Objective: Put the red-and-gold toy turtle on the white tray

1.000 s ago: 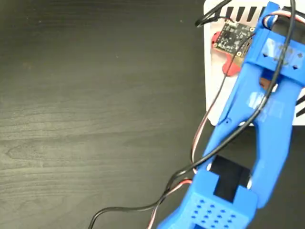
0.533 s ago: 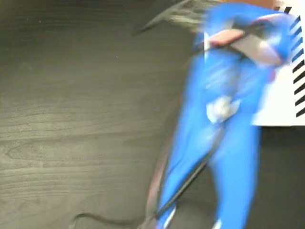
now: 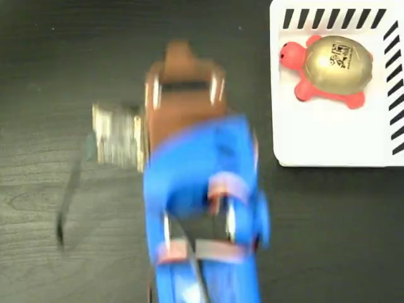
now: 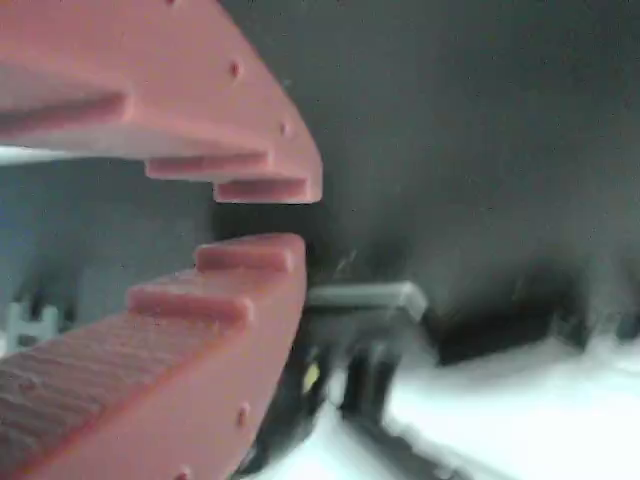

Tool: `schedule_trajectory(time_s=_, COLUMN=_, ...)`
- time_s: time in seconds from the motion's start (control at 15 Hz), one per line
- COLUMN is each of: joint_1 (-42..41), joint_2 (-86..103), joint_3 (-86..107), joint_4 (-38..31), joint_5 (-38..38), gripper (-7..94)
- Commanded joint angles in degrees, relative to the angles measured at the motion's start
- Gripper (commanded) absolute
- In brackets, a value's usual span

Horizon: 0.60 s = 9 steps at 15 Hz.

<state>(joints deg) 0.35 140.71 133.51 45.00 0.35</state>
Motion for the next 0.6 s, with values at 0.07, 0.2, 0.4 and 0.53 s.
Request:
schedule_trajectory(time_s=0.07, joint_1=-2.90, joint_2=17.58, joint_3=14.50, joint_4=2.02, joint_5=-0.18, gripper=0)
schedule_trajectory(time_s=0.2, joint_1=-3.96, joint_2=25.75, joint_3=20.65, joint_4=7.21, joint_5=0.26, gripper=0)
schedule_trajectory(time_s=0.4, joint_1=-6.77, joint_2=38.50, joint_3=28.83, joint_4=17.05, joint_5=2.11, gripper=0)
schedule_trajectory(time_s=0.53, joint_1=-6.50, joint_2=42.10, joint_3=32.43, joint_4=20.92, joint_5=3.43, gripper=0)
